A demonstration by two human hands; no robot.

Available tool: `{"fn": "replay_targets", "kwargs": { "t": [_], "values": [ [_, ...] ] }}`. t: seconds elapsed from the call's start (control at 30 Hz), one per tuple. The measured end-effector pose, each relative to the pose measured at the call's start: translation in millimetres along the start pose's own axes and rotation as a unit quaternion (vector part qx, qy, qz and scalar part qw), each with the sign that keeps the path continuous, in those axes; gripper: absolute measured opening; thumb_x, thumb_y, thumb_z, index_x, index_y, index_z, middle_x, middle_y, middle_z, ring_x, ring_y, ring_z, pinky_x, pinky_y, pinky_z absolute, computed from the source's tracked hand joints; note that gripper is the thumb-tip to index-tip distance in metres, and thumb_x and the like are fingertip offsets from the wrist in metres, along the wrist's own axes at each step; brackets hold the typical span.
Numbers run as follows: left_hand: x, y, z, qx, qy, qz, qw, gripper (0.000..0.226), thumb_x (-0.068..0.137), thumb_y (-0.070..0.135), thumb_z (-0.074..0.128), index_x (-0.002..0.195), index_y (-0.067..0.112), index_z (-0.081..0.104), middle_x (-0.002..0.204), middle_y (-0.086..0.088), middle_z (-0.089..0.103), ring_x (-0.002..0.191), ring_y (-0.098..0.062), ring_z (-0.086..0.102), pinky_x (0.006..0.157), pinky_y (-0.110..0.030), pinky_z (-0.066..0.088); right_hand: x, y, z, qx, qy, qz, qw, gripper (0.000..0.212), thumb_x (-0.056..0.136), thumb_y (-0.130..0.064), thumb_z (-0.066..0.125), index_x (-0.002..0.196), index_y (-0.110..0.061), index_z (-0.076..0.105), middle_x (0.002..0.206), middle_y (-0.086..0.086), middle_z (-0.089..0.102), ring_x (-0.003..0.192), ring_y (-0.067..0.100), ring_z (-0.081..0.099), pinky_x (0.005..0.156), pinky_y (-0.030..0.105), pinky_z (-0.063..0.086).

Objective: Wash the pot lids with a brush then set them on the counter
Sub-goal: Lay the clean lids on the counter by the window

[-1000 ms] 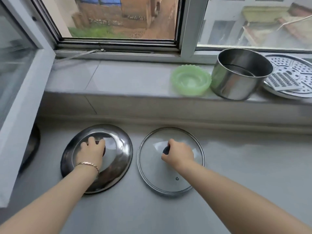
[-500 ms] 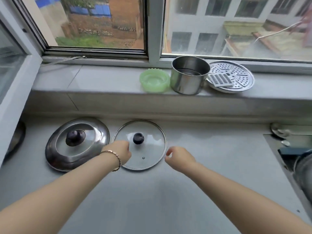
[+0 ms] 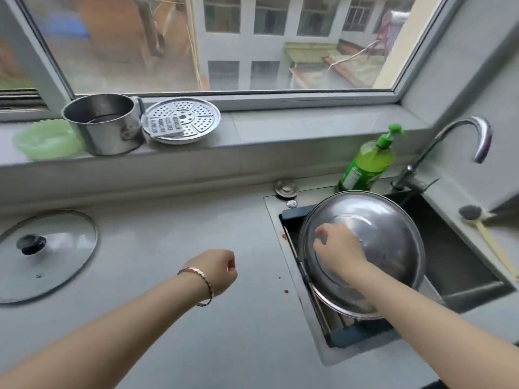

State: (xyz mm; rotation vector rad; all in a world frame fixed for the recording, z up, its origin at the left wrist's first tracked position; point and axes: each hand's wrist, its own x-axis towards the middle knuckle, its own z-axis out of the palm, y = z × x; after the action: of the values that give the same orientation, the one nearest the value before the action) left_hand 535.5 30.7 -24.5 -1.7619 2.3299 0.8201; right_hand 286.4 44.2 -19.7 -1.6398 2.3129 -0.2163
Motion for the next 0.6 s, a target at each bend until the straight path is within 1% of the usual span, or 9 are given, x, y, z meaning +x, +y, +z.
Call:
{"fn": "replay_targets", "kwargs": {
  "t": [0.07, 0.13, 0.27, 0.33, 0.37, 0.4, 0.43, 0.53, 0.6],
  "values": [
    [15.3, 47.0, 12.8, -0.003, 0.002, 0.007, 1.000, 0.020, 0.090, 0.023, 0.041, 0.098, 0.021, 0.059, 0.095, 0.003, 0.059, 0.089, -0.019, 0.057, 0.074, -0.025, 0.045, 20.2, 51.7, -19.6, -0.021, 0.069, 0.053, 0.996, 0.043, 0.087, -0.022, 0.053, 0.129, -0.013, 0.049, 0.131, 0.015, 0.040, 0.122, 0.032, 0.035, 0.102, 0.038, 0.030],
    [26.4, 86.0, 23.3, -0.008, 0.000, 0.009, 1.000, 0.020, 0.090, 0.023, 0.041, 0.099, 0.021, 0.059, 0.101, 0.002, 0.062, 0.092, -0.020, 0.058, 0.076, -0.027, 0.047, 35.7, 89.8, -37.3, -0.016, 0.112, 0.105, 0.988, 0.049, 0.087, -0.023, 0.054, 0.132, -0.007, 0.043, 0.134, 0.018, 0.034, 0.122, 0.036, 0.031, 0.102, 0.040, 0.028],
    [43.0, 142.3, 42.8, -0.009, -0.013, 0.019, 1.000, 0.023, 0.092, 0.024, 0.040, 0.104, 0.019, 0.059, 0.099, 0.001, 0.063, 0.091, -0.018, 0.061, 0.080, -0.030, 0.051, 58.7, 132.6, -54.0, -0.011, 0.152, 0.125, 0.980, 0.055, 0.088, -0.030, 0.055, 0.133, -0.003, 0.040, 0.133, 0.021, 0.034, 0.120, 0.037, 0.032, 0.098, 0.042, 0.029],
    [51.6, 161.1, 51.7, -0.029, -0.019, 0.014, 0.999, 0.022, 0.092, 0.023, 0.042, 0.106, 0.019, 0.058, 0.101, -0.001, 0.063, 0.089, -0.019, 0.060, 0.080, -0.031, 0.052, 66.6, 145.6, -58.7, 0.023, 0.134, 0.140, 0.981, 0.036, 0.092, -0.032, 0.049, 0.116, -0.006, 0.055, 0.120, 0.021, 0.048, 0.114, 0.038, 0.041, 0.092, 0.040, 0.034],
    [55.8, 168.7, 56.5, -0.050, -0.025, 0.007, 0.998, 0.022, 0.091, 0.021, 0.043, 0.106, 0.018, 0.058, 0.100, -0.001, 0.063, 0.085, -0.019, 0.059, 0.078, -0.030, 0.052, 69.2, 150.7, -60.1, 0.069, 0.104, 0.145, 0.981, 0.029, 0.094, -0.032, 0.045, 0.094, -0.009, 0.062, 0.106, 0.021, 0.055, 0.106, 0.038, 0.048, 0.084, 0.038, 0.037],
    [60.0, 175.2, 61.2, -0.076, -0.031, -0.002, 0.997, 0.021, 0.090, 0.020, 0.043, 0.106, 0.018, 0.058, 0.097, -0.002, 0.063, 0.082, -0.019, 0.059, 0.075, -0.030, 0.053, 70.4, 154.4, -60.6, 0.115, 0.071, 0.141, 0.981, 0.034, 0.096, -0.031, 0.042, 0.072, -0.012, 0.057, 0.091, 0.019, 0.056, 0.095, 0.036, 0.052, 0.074, 0.035, 0.037],
    [64.0, 181.0, 65.2, -0.100, -0.035, -0.011, 0.994, 0.021, 0.090, 0.020, 0.044, 0.106, 0.017, 0.057, 0.095, -0.002, 0.063, 0.080, -0.018, 0.060, 0.074, -0.030, 0.053, 70.9, 156.0, -60.9, 0.147, 0.048, 0.133, 0.979, 0.040, 0.096, -0.030, 0.040, 0.060, -0.014, 0.046, 0.080, 0.016, 0.054, 0.085, 0.034, 0.052, 0.067, 0.033, 0.034],
    [72.5, 194.1, 73.8, -0.175, -0.023, -0.042, 0.983, 0.025, 0.091, 0.025, 0.046, 0.114, 0.017, 0.053, 0.096, -0.002, 0.063, 0.083, -0.018, 0.063, 0.077, -0.034, 0.054, 68.3, 150.6, -63.0, 0.207, 0.035, 0.114, 0.971, 0.046, 0.097, -0.025, 0.041, 0.053, -0.013, 0.033, 0.062, 0.008, 0.042, 0.074, 0.027, 0.043, 0.063, 0.030, 0.027],
    [74.3, 201.0, 74.6, -0.202, -0.014, -0.047, 0.978, 0.036, 0.093, 0.035, 0.045, 0.125, 0.017, 0.043, 0.094, -0.002, 0.061, 0.078, -0.017, 0.061, 0.070, -0.032, 0.053, 62.7, 144.0, -66.4, 0.246, 0.050, 0.102, 0.963, 0.047, 0.098, -0.024, 0.041, 0.053, -0.013, 0.032, 0.058, 0.003, 0.037, 0.072, 0.026, 0.041, 0.062, 0.030, 0.025]
  ]
}}
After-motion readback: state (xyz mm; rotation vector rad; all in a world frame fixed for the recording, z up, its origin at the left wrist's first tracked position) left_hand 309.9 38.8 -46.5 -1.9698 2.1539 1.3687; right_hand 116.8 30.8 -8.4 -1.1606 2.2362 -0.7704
